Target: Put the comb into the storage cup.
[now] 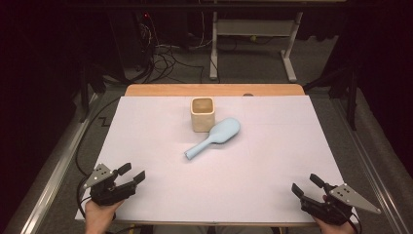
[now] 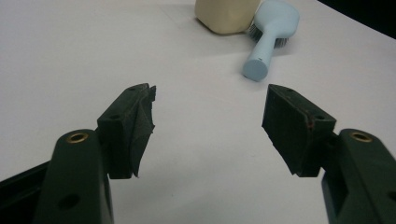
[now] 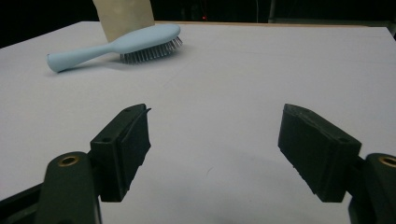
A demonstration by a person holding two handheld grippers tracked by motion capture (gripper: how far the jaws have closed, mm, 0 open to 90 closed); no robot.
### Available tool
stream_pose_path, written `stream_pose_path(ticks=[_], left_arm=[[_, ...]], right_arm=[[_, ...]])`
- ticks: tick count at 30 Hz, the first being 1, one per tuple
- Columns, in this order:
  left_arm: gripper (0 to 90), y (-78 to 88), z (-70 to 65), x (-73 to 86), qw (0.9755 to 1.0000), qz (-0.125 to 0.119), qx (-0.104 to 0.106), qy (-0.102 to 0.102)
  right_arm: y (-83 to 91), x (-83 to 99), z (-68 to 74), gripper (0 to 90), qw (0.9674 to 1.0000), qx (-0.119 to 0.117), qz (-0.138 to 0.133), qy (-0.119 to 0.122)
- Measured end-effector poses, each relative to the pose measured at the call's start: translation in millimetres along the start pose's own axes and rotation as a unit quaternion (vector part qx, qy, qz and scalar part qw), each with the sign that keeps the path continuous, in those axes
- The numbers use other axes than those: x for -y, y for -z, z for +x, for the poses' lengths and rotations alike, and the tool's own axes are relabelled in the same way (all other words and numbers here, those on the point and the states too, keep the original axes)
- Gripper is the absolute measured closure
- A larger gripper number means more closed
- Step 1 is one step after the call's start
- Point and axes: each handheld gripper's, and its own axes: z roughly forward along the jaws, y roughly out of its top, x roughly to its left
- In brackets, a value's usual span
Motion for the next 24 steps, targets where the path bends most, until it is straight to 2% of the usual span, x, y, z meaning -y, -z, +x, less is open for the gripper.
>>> stream_pose_path(ticks=[24], left_arm=[[34.2,-13.7,-8.3,-10.3,0.9998,0.0,0.013,-0.012]], right_arm=[[-0.2,0.0,0.3,25.3,1.0,-0.003,0.0,0.001]])
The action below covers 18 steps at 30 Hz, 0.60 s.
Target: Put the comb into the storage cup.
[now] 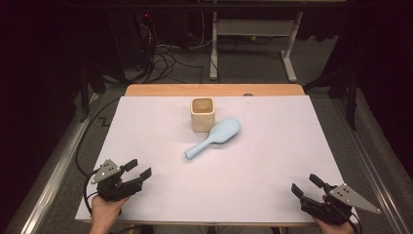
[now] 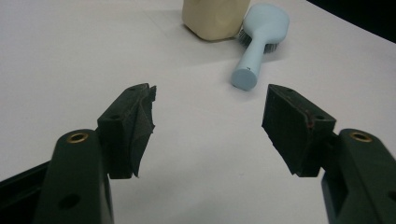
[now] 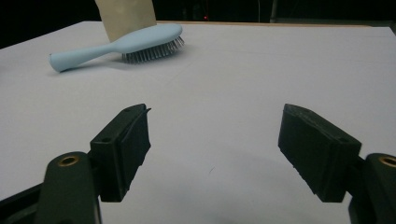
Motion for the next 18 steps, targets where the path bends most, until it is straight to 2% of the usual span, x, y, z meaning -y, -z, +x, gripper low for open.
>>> stream_pose_path(ticks=[5,8,18], left_arm=[[34.2,-3.0,-0.8,-2.2,1.0,-0.001,0.002,0.0],[34.2,-4.7,-3.4,-4.1,0.9999,0.003,-0.004,-0.013],[34.2,-13.8,-9.1,-11.2,0.9998,0.003,0.012,-0.015]], right_arm=[[0.1,-0.1,0.0,25.3,1.0,0.0,0.0,0.0],[0.2,0.0,0.0,25.3,1.0,0.0,0.0,0.0],[0.0,0.1,0.2,25.2,1.0,-0.001,0.0,0.0]])
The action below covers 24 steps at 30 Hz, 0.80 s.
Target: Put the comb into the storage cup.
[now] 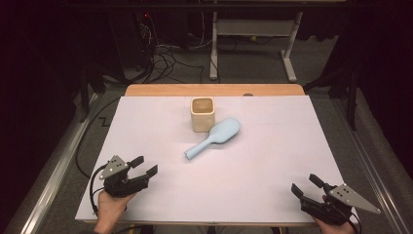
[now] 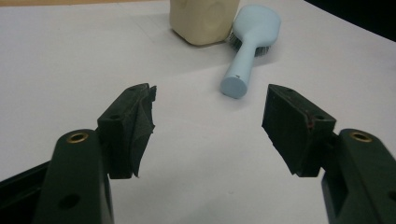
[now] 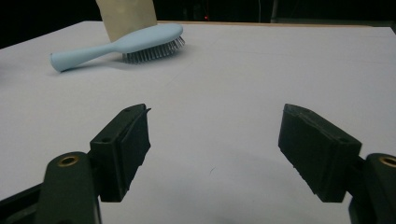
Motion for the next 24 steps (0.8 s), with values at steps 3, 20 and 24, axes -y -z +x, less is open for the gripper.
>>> stream_pose_path(ticks=[3,20,24], left_arm=[[34.3,-2.5,-1.6,-2.4,1.0,-0.001,0.003,-0.002],[34.3,-14.6,-5.3,-9.4,0.9999,0.002,0.016,-0.004],[34.3,-17.7,-6.6,-11.9,0.9998,0.0,0.019,-0.003]], right_arm=[[0.0,0.0,0.0,25.2,1.0,0.0,0.0,0.0],[0.4,0.1,-0.4,25.1,1.0,0.001,0.001,-0.003],[0.4,0.1,-0.3,25.2,1.0,0.001,-0.001,-0.003]])
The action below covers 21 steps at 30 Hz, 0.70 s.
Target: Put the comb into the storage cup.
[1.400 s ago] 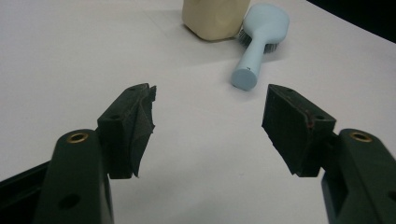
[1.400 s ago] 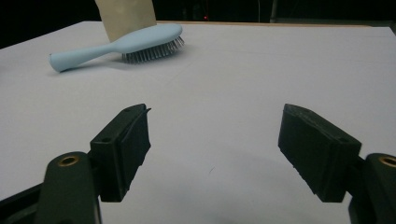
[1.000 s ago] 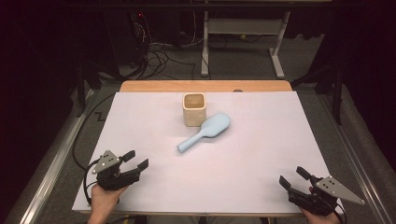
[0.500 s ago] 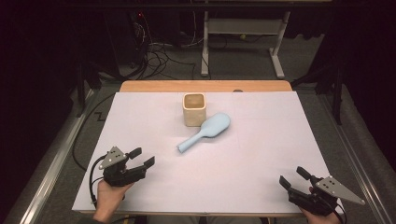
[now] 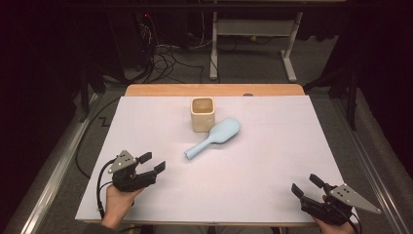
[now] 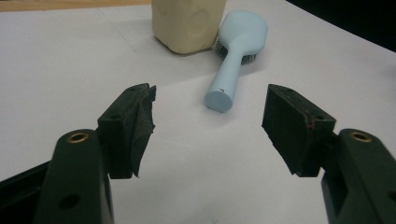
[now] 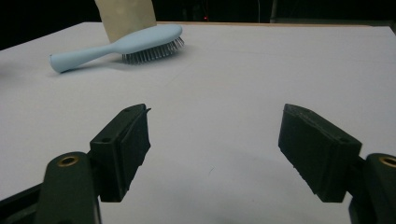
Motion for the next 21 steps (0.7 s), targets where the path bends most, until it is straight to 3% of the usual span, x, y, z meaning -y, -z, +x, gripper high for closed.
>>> stream_pose_path(ticks=[21], left_arm=[[34.5,-20.7,-9.6,-17.5,0.9998,0.0,0.019,-0.01]], right_arm=[[0.2,-0.3,1.1,25.1,1.0,0.002,-0.001,0.007]])
